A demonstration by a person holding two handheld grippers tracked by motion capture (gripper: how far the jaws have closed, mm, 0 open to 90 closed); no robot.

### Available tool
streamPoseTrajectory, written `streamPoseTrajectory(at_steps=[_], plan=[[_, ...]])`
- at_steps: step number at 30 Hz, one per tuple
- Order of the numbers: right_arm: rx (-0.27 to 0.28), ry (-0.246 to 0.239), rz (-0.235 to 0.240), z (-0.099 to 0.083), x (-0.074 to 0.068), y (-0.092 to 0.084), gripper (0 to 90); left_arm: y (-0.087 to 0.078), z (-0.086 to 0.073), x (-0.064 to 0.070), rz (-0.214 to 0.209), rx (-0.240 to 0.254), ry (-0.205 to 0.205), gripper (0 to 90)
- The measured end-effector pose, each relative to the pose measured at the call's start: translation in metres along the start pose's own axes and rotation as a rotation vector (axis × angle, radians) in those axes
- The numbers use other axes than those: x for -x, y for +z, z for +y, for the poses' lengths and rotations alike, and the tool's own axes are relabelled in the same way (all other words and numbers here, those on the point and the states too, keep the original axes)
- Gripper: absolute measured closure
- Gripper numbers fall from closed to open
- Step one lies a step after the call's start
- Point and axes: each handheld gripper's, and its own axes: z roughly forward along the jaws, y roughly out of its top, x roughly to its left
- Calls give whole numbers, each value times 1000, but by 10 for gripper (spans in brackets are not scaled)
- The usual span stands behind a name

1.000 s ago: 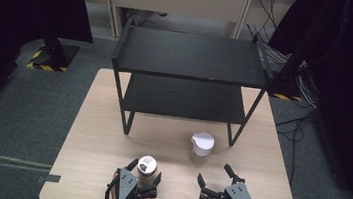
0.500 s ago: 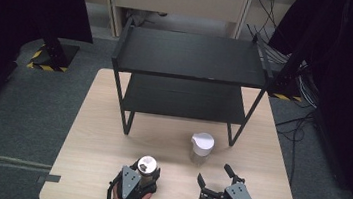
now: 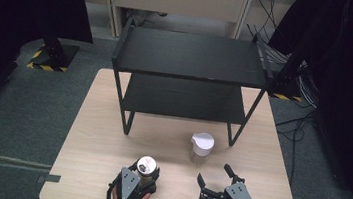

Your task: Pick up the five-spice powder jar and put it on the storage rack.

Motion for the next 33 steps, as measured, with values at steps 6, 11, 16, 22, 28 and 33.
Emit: streamPoseTrajectory(at_steps=[6,11,16,22,28,33], plan=[[-1,1,0,0,0,0,4,-3,-2,-3,-11,19,-16,306],[-1,2,0,0,0,0,4,-4,-1,-4,-19,24,-14,305],[-1,2,0,0,0,0,4,-3,2,-6,-28,24,-14,306],[0,4,0,0,1,0,4,-4,9,-7,-47,23,5,305],[2,6,0,0,1,0,4,-1,23,-11,-84,8,8,306],[3,7,0,-1,1,0,4,3,39,-14,-121,0,10,306]])
